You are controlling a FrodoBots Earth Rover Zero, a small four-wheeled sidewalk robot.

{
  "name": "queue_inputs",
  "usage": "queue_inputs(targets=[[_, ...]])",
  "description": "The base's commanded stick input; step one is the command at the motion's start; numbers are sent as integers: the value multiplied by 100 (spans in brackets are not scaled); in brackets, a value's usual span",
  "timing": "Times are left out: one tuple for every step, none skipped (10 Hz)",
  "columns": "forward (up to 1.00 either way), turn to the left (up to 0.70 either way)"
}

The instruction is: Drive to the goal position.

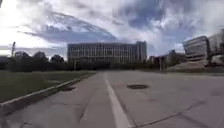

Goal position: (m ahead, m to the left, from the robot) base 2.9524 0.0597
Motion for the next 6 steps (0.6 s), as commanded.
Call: queue_inputs(targets=[[70, 9], [70, 2], [70, 0], [70, 0], [70, 0], [70, 0]])
